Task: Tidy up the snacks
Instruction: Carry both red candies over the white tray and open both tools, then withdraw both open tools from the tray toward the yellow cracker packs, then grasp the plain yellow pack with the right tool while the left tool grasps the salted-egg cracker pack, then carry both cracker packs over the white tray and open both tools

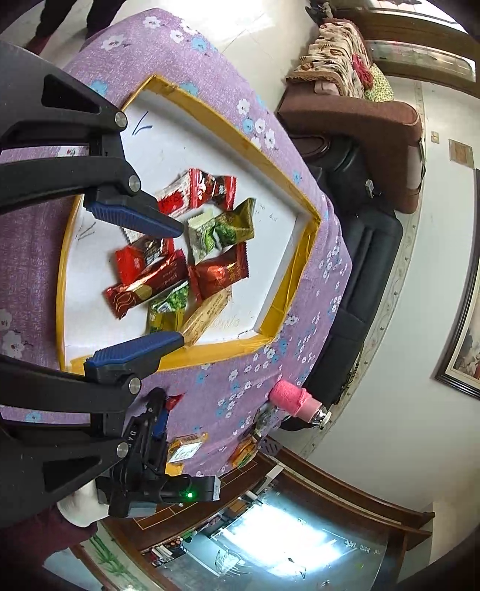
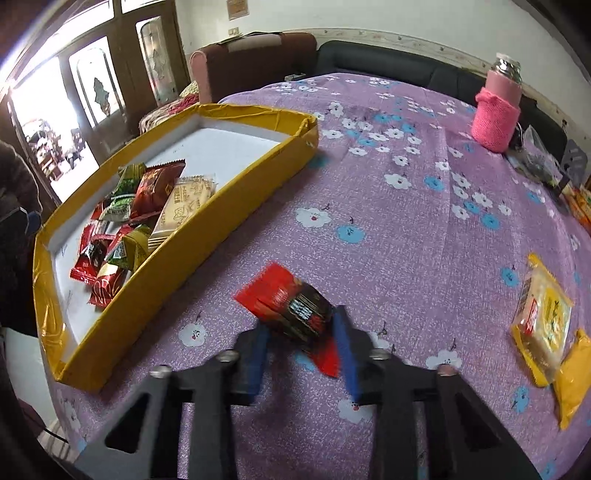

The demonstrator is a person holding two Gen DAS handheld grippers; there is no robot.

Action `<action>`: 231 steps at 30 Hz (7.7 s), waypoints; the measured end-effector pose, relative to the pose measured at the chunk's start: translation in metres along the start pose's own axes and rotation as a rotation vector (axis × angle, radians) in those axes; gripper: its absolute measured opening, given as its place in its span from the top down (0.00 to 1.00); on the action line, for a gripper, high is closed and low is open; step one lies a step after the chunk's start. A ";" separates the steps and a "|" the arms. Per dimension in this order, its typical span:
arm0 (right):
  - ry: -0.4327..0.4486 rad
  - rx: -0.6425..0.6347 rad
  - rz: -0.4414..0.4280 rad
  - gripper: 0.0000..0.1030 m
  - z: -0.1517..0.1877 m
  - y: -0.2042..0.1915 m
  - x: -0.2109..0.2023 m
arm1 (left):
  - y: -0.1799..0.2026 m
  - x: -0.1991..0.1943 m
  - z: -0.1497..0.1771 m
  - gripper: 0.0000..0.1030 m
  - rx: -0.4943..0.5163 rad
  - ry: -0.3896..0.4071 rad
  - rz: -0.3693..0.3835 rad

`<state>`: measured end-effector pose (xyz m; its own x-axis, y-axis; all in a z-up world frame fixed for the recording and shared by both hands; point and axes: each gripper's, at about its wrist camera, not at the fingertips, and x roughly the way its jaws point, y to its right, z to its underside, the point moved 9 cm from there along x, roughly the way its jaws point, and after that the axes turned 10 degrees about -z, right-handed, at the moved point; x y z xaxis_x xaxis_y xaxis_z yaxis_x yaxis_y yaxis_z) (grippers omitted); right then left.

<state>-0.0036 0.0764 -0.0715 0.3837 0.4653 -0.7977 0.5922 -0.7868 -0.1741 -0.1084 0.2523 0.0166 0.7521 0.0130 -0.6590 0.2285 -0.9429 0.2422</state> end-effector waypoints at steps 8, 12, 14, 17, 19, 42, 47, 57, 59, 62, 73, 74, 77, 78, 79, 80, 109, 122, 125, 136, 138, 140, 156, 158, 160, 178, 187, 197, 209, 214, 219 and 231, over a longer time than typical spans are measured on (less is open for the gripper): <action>0.067 0.065 -0.037 0.80 -0.003 -0.002 -0.025 | -0.007 -0.005 0.002 0.50 -0.030 0.008 -0.009; 0.105 0.054 -0.109 0.80 -0.021 -0.032 -0.046 | -0.018 -0.008 0.000 0.50 -0.063 0.021 -0.016; 0.107 0.027 -0.161 0.81 -0.030 -0.056 -0.050 | -0.023 -0.011 -0.002 0.50 -0.074 0.030 -0.024; 0.072 0.001 -0.248 0.81 -0.039 -0.094 -0.040 | -0.034 -0.015 -0.004 0.50 -0.086 0.044 -0.049; 0.036 0.002 -0.295 0.81 -0.043 -0.114 -0.026 | -0.042 -0.018 -0.006 0.45 -0.092 0.052 -0.072; 0.131 0.048 -0.260 0.45 -0.026 -0.103 -0.043 | -0.007 -0.020 0.008 0.22 0.103 0.059 -0.336; 0.160 0.068 -0.244 0.41 -0.016 -0.087 -0.057 | 0.017 -0.024 0.012 0.22 0.165 0.069 -0.349; 0.200 0.104 -0.214 0.38 0.002 -0.053 -0.082 | 0.051 -0.028 0.016 0.22 0.259 0.076 -0.377; 0.205 0.113 -0.213 0.38 0.004 -0.047 -0.085 | 0.056 -0.027 0.017 0.22 0.270 0.073 -0.374; 0.211 0.123 -0.210 0.37 0.006 -0.040 -0.088 | 0.063 -0.027 0.020 0.22 0.282 0.067 -0.369; 0.218 0.166 -0.159 0.35 0.014 -0.004 -0.095 | 0.082 -0.018 0.028 0.22 0.332 0.041 -0.353; 0.222 0.172 -0.147 0.35 0.014 0.003 -0.097 | 0.085 -0.017 0.028 0.22 0.340 0.036 -0.346; 0.256 0.207 -0.103 0.35 0.008 0.033 -0.110 | 0.092 -0.014 0.031 0.22 0.337 0.010 -0.285; 0.273 0.227 -0.087 0.35 0.004 0.048 -0.117 | 0.095 -0.013 0.033 0.22 0.332 0.001 -0.256; 0.285 0.250 -0.072 0.35 0.001 0.063 -0.122 | 0.097 -0.012 0.033 0.22 0.328 -0.005 -0.228; 0.295 0.279 -0.059 0.35 -0.003 0.079 -0.128 | 0.101 -0.012 0.034 0.22 0.324 -0.010 -0.198; 0.186 0.444 -0.054 0.38 0.006 0.145 -0.099 | 0.133 -0.003 0.056 0.22 0.311 -0.109 0.027; 0.204 0.629 0.194 0.26 0.062 0.222 -0.115 | 0.201 0.035 0.063 0.23 0.365 -0.208 0.126; 0.188 0.599 0.231 0.26 0.055 0.224 -0.103 | 0.209 0.052 0.057 0.23 0.349 -0.233 0.128; 0.218 0.538 0.261 0.54 0.055 0.235 -0.103 | 0.267 0.125 0.046 0.23 0.372 -0.296 0.123; 0.216 0.526 0.265 0.54 0.053 0.233 -0.102 | 0.278 0.135 0.045 0.23 0.397 -0.291 0.114; 0.216 0.519 0.269 0.54 0.053 0.232 -0.101 | 0.289 0.145 0.045 0.23 0.428 -0.279 0.100; 0.226 0.540 0.223 0.54 0.056 0.228 -0.103 | 0.295 0.174 0.057 0.28 0.555 -0.221 -0.024; 0.231 0.541 0.216 0.54 0.056 0.227 -0.104 | 0.296 0.172 0.056 0.34 0.546 -0.231 -0.002; 0.235 0.541 0.213 0.55 0.055 0.225 -0.104 | 0.294 0.170 0.055 0.34 0.512 -0.242 0.026; 0.315 0.461 0.203 0.57 0.043 0.207 -0.113 | 0.216 0.079 0.004 0.34 0.304 -0.104 0.078; 0.325 0.363 0.261 0.57 0.034 0.184 -0.114 | 0.140 0.041 -0.021 0.33 0.210 -0.038 0.021; 0.324 0.301 0.109 0.57 -0.005 0.102 -0.115 | 0.042 0.023 -0.048 0.33 0.111 -0.002 -0.085; 0.239 0.108 -0.123 0.58 -0.087 -0.049 -0.077 | -0.030 0.057 -0.082 0.33 0.068 -0.043 -0.176; 0.166 0.068 -0.157 0.58 -0.107 -0.081 -0.032 | -0.034 0.092 -0.085 0.33 0.074 -0.104 -0.178; 0.075 0.048 -0.163 0.58 -0.119 -0.092 0.021 | -0.043 0.125 -0.086 0.33 0.049 -0.165 -0.177; 0.037 0.099 -0.175 0.53 -0.135 -0.076 0.069 | -0.041 0.146 -0.090 0.32 0.057 -0.186 -0.174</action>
<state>0.0736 0.2235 -0.0352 0.3082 0.6118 -0.7285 0.5805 -0.7276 -0.3655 0.0478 0.3227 -0.0258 0.5768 0.1199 -0.8081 0.3052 -0.9492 0.0771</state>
